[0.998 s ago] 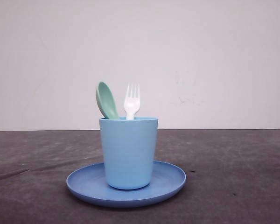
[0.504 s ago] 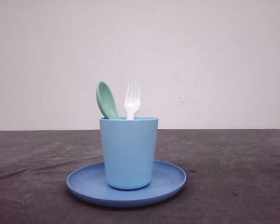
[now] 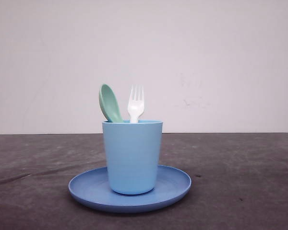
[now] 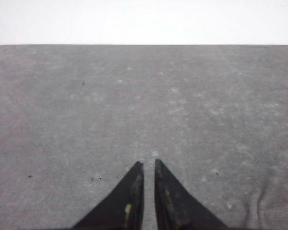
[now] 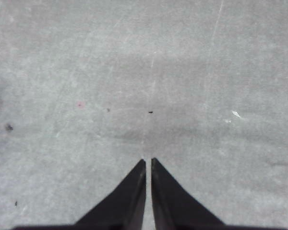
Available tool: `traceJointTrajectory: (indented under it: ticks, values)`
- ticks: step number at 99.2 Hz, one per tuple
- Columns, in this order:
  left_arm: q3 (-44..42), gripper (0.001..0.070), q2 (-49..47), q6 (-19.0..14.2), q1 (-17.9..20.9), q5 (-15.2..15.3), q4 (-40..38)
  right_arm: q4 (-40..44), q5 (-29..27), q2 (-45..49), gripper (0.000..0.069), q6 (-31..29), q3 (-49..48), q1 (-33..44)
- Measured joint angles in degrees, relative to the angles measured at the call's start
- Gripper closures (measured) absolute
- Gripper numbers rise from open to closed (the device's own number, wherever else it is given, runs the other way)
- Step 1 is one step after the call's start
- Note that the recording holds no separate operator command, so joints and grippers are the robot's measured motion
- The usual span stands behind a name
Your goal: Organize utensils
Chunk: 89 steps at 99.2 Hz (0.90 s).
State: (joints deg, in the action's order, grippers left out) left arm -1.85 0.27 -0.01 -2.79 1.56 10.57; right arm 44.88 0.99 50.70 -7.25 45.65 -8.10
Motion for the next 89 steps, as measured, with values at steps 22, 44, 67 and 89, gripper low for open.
traceJointTrajectory:
  ticks: [22,44,67,89]
  values:
    - [0.00,0.0695,0.00,0.00,0.00,0.00,0.00,-6.54,0.59,-12.20,0.0673,2.56,-6.51,1.14]
    - [0.00,0.0695,0.00,0.00,0.00,0.00,0.00,-23.87,5.99,-30.38,0.0673,2.97,-25.07,3.61]
    - [0.00,0.0695,0.00,0.00,0.00,0.00,0.00,-30.73,8.02,-46.42,0.0673,2.95,-40.35,5.55]
    - [0.00,0.0695,0.00,0.00,0.00,0.00,0.00,-33.66,5.75,-50.47,0.0673,2.95,-43.76,5.60]
